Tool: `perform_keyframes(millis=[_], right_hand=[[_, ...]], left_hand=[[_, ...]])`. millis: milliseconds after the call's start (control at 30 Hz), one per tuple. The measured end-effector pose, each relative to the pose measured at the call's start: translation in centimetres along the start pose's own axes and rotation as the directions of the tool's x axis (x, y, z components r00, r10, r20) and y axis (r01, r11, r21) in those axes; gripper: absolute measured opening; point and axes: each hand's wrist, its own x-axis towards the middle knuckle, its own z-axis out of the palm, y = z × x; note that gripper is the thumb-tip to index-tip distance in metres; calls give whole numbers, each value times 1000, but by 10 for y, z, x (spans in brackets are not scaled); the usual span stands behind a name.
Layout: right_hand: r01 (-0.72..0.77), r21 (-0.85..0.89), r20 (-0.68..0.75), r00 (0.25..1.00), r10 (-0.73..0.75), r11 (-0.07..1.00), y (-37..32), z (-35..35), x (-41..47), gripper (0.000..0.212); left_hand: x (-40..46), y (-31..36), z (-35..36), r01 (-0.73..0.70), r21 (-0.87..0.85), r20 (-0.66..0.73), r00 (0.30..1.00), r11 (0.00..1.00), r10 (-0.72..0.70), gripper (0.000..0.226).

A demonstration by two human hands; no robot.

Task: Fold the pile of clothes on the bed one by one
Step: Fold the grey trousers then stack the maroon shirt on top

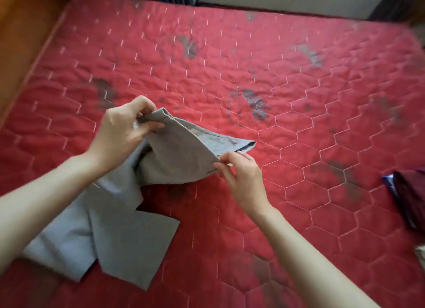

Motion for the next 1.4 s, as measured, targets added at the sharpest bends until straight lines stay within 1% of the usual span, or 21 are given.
perform_keyframes(millis=[67, 133, 200, 267, 300, 367, 433, 500, 600, 633, 667, 700, 733, 800, 867, 967, 1067, 1167, 1267, 1333, 1400], right_hand=[[81, -51, 22, 997, -80, 995, -17, -27, -16, 13], [147, -116, 92, 986, -136, 982, -21, -51, -48, 12], [166, -183, 198, 972, -129, 969, -12, -71, -91, 11], [176, -241, 299, 949, -99, 955, 1, -86, -143, 9], [185, -263, 332, 939, -91, 947, 10, -91, -171, 9], [198, -295, 370, 926, -79, 935, 32, -98, -224, 8], [173, -314, 403, 915, -34, 934, 59, -103, -274, 9], [145, -344, 428, 904, 17, 928, 84, -107, -320, 10], [77, -363, 422, 902, 90, 929, 115, -110, -379, 8], [46, -361, 417, 901, 117, 932, 124, -110, -394, 2], [-9, -362, 420, 891, 171, 932, 130, -107, -407, 7], [-75, -367, 422, 875, 238, 927, 136, -105, -419, 17], [-160, -366, 402, 861, 311, 917, 139, -102, -430, 26], [-328, -347, 305, 847, 436, 879, 137, -95, -448, 34], [-431, -305, 235, 830, 506, 849, 128, -87, -459, 38], [-585, -206, 189, 762, 619, 784, 107, -73, -471, 45], [-748, -79, 115, 650, 751, 659, 85, -54, -477, 49], [-868, 72, 79, 497, 864, 492, 66, -31, -476, 55], [-914, 127, 15, 391, 920, 386, 57, -10, -475, 60], [-929, 180, -56, 318, 946, 323, 54, 3, -473, 60], [-928, 273, -104, 234, 967, 254, 50, 16, -468, 58]], left_hand=[[-42, 24, -20, 14, 2, -26, 1000, 1000, -14, 21], [-95, 44, -18, 8, 37, -26, 1000, 999, -7, 17], [-152, 63, 0, -11, 78, 12, 1000, 997, 10, 11], [-208, 83, 25, -42, 97, 67, 997, 994, 36, 18], [-235, 92, 40, -65, 102, 99, 994, 993, 54, 22], [-289, 107, 73, -115, 128, 158, 983, 985, 94, 17], [-342, 120, 109, -161, 155, 175, 975, 975, 133, 19], [-389, 132, 141, -168, 167, 227, 965, 971, 128, 23], [-446, 145, 181, -176, 183, 363, 927, 967, 100, 7], [-459, 147, 192, -176, 207, 424, 903, 962, 74, 13], [-470, 150, 201, -182, 244, 493, 869, 953, 39, 25], [-478, 152, 208, -192, 283, 554, 832, 940, 4, 39], [-482, 154, 214, -210, 315, 600, 800, 926, -22, 51], [-478, 157, 223, -259, 327, 645, 764, 909, -15, 58], [-456, 158, 235, -340, 286, 667, 742, 896, 69, 49], [-404, 160, 258, -488, 192, 710, 668, 852, 223, 33], [-348, 162, 290, -601, 153, 777, 564, 785, 280, 43], [-302, 165, 329, -702, 97, 814, 463, 705, 350, 59], [-265, 168, 367, -805, 72, 893, 315, 589, 322, 76], [-244, 168, 388, -865, 26, 921, 216, 502, 324, 76], [-226, 167, 404, -894, -6, 931, 158, 448, 328, 72]])
